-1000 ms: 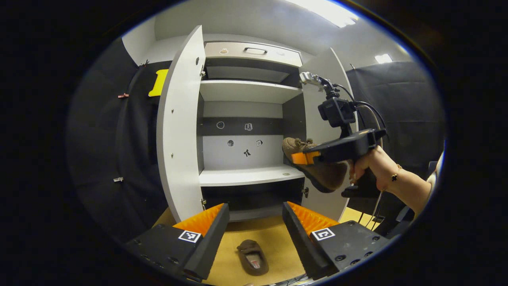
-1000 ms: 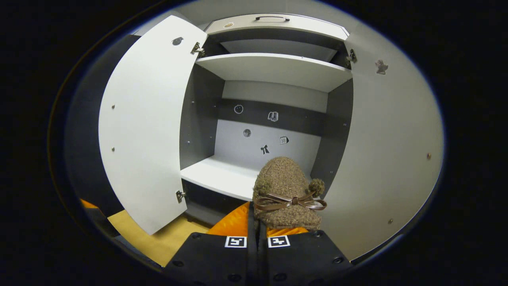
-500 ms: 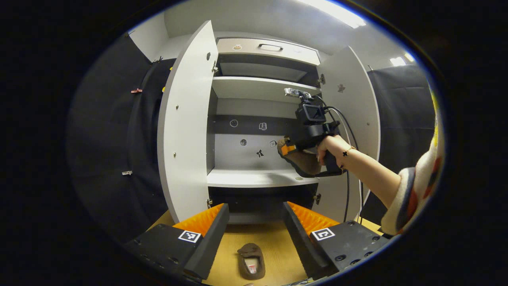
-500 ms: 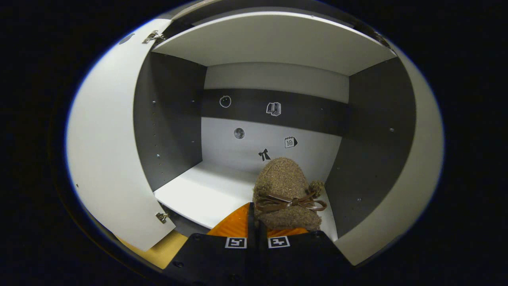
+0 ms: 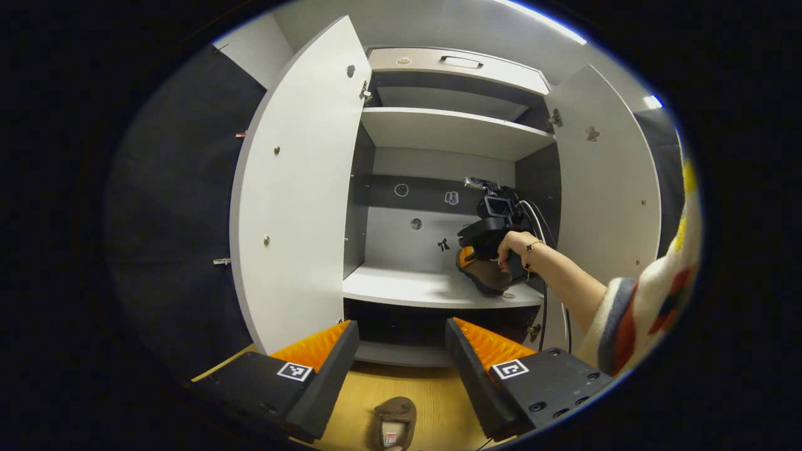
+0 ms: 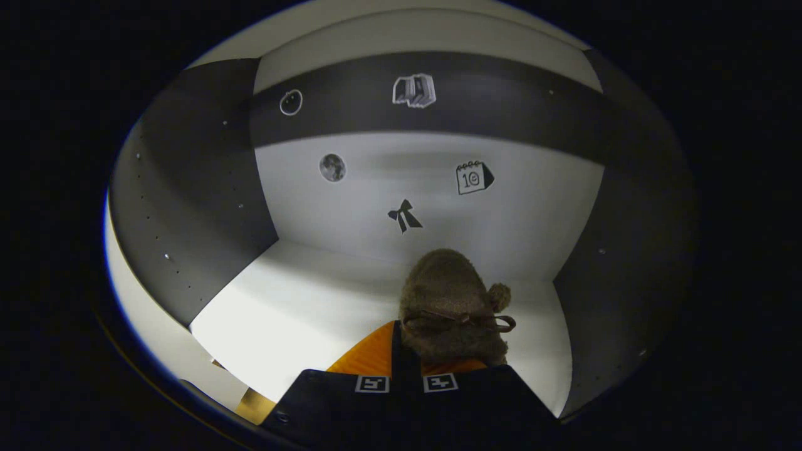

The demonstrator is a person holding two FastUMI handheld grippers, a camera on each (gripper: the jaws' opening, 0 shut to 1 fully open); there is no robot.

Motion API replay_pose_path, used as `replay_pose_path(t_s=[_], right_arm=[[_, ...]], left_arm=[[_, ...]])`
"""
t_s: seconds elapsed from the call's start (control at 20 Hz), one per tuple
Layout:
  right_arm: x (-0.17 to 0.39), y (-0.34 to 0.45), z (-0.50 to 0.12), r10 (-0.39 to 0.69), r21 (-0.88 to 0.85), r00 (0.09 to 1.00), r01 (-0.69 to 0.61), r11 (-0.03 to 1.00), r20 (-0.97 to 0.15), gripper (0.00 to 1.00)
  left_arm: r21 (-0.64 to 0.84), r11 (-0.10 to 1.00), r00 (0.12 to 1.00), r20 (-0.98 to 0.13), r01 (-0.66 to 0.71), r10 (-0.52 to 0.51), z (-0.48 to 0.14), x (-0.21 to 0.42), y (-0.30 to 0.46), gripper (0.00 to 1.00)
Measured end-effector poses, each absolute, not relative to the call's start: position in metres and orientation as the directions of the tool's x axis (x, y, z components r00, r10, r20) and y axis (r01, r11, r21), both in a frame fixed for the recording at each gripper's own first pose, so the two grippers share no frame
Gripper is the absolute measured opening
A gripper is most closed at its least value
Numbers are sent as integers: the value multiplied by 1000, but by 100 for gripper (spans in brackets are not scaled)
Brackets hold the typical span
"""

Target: Grab one shoe with the right hand and put it into the shoe cabinet, grab the other shoe with the left hand and put it into the shoe cabinet; then close the right door with the right hand and the left door with the left hand.

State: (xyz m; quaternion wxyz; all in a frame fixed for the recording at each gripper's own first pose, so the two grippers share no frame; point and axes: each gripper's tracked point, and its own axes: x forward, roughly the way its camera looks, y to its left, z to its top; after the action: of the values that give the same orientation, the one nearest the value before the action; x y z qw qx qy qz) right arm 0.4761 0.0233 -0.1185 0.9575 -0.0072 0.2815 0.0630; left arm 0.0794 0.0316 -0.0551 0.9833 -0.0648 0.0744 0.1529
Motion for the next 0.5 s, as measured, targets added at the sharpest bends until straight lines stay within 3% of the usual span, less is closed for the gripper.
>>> replay_pose_path(t_s=[0.15,0.25,0.3,0.45,0.5], right_arm=[[488,27,-133,113,29,817,-117,993,-566,5],[484,33,-139,129,50,799,-124,991,-588,17],[485,33,-139,127,39,803,-128,991,-582,33],[469,34,-125,125,19,822,-138,990,-556,36],[458,34,-116,129,8,832,-148,989,-540,52]], left_arm=[[-91,937,931,-182,-337,317,-58,83,41,89],[-93,934,926,-194,-345,323,-61,85,46,89],[-94,933,925,-198,-349,326,-61,84,48,89],[-91,934,925,-200,-346,323,-59,79,54,89],[-92,936,927,-201,-340,317,-59,78,55,89]])
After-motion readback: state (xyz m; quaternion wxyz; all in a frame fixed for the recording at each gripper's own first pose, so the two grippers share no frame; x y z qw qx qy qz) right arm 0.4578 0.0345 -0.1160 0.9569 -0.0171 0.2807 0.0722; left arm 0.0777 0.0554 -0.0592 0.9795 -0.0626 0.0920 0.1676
